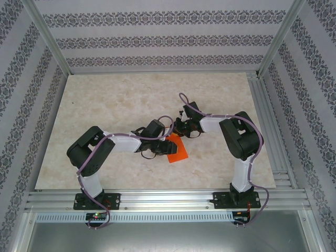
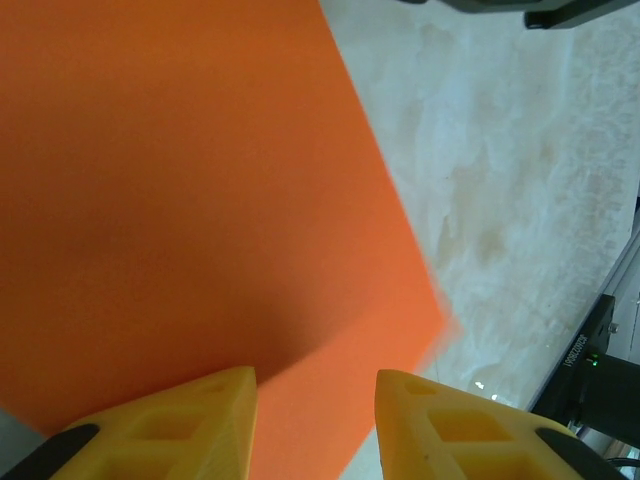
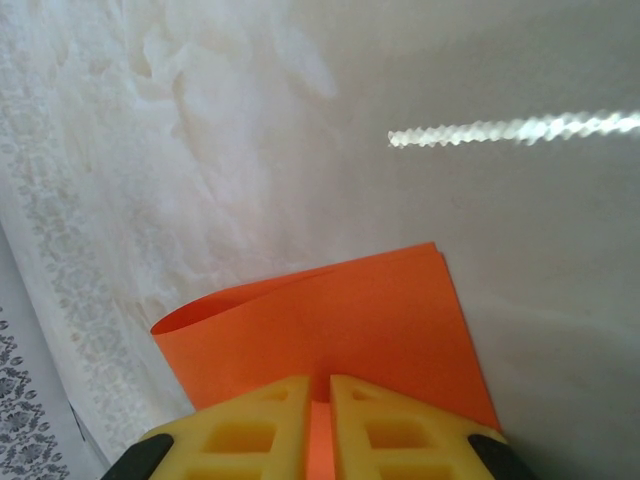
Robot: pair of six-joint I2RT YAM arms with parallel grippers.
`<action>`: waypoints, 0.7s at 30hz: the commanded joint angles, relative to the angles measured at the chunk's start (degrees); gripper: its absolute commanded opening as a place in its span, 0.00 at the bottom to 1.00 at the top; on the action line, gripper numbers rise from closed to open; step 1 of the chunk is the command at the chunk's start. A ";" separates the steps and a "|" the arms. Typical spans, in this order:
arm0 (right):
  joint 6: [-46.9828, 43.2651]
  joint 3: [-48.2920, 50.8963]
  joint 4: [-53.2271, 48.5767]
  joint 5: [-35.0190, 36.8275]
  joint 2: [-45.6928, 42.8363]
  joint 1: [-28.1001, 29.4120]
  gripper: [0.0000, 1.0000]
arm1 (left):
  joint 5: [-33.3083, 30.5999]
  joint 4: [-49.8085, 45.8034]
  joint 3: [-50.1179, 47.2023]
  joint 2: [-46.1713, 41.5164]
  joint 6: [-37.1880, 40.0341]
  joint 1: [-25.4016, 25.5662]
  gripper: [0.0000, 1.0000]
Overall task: Fold a paper plane with a square sheet of paper (fold left side to right side)
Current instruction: Hold the square sheet of paper at the center of the table.
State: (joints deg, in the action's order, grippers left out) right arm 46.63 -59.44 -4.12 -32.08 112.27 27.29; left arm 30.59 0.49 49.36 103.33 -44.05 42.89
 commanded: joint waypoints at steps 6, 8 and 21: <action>-0.49 -1.11 -2.92 1.57 0.33 0.46 0.16 | -1.10 0.94 -0.56 1.84 0.38 1.05 0.38; -0.66 -1.85 -3.22 1.16 -1.31 -0.09 0.17 | -1.23 0.70 -0.63 1.83 0.41 1.15 0.38; -7.84 10.34 -16.06 1.11 -26.85 -8.46 0.22 | -2.20 -0.89 -0.41 0.90 0.72 1.40 0.37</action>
State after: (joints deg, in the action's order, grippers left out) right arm 41.54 -54.43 -14.15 -30.44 88.27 18.70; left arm 30.00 0.64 49.36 103.42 -44.05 43.16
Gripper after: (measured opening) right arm 0.237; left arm 0.374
